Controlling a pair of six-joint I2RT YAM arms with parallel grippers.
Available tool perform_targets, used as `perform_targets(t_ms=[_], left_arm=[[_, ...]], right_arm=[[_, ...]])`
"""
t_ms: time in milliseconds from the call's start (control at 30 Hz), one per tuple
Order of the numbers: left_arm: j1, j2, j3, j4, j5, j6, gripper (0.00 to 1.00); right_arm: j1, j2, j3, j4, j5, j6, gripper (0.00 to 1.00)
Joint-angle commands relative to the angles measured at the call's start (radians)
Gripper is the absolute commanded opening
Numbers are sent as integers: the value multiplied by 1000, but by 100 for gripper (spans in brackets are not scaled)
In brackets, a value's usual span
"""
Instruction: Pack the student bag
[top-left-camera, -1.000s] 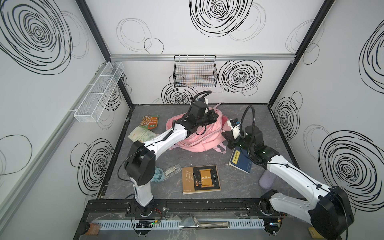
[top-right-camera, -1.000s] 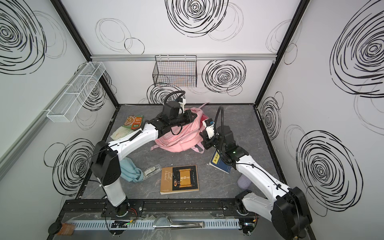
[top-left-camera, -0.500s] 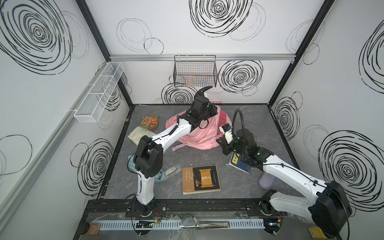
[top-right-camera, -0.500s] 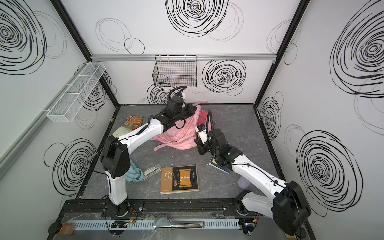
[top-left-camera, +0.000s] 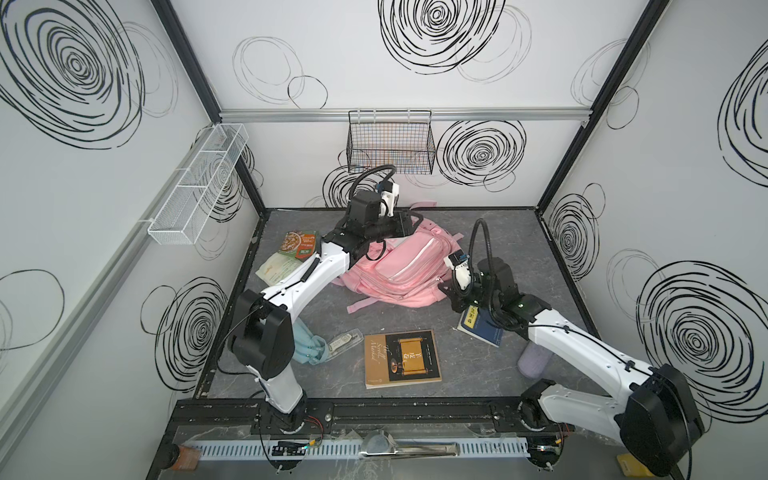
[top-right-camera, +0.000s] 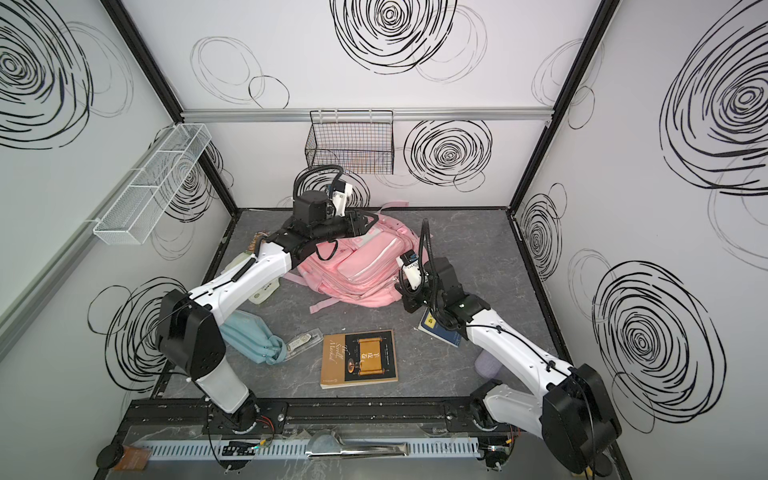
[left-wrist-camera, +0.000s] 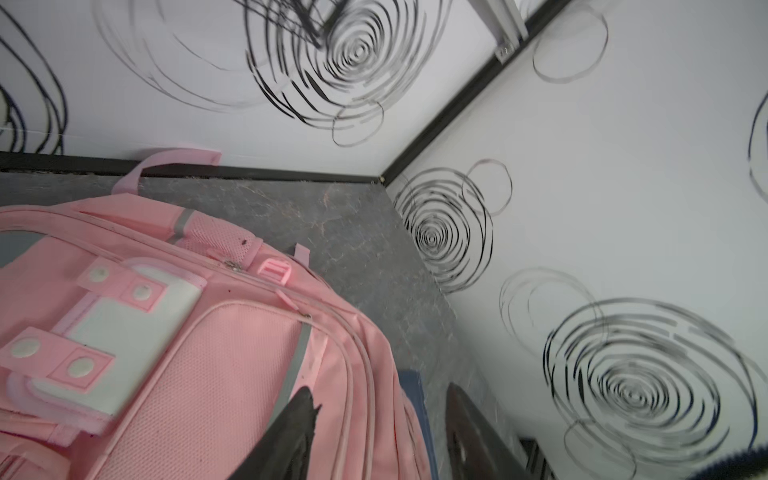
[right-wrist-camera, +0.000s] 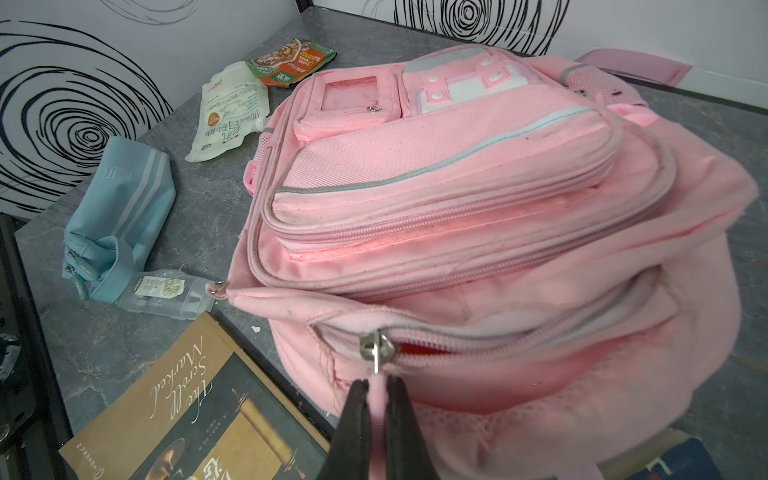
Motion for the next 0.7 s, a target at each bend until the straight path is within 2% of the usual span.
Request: perform_targets(t_ms=[0,200,367,667], left_arm=[[-45,9,30,-226,89,254,55],[-110,83,88,-423,22,428,59],[-131,119,86,-428,-175,456,60],[-150,227,155,-474,-335,498,58]], right_arm=[[-5,-7,36,68,-34,-17,0],[-5,-16,30,70,-38,-15,0],[-5,-26,36,64,-43,-12,0],[-5,-28,51,48,-43,-18,0]])
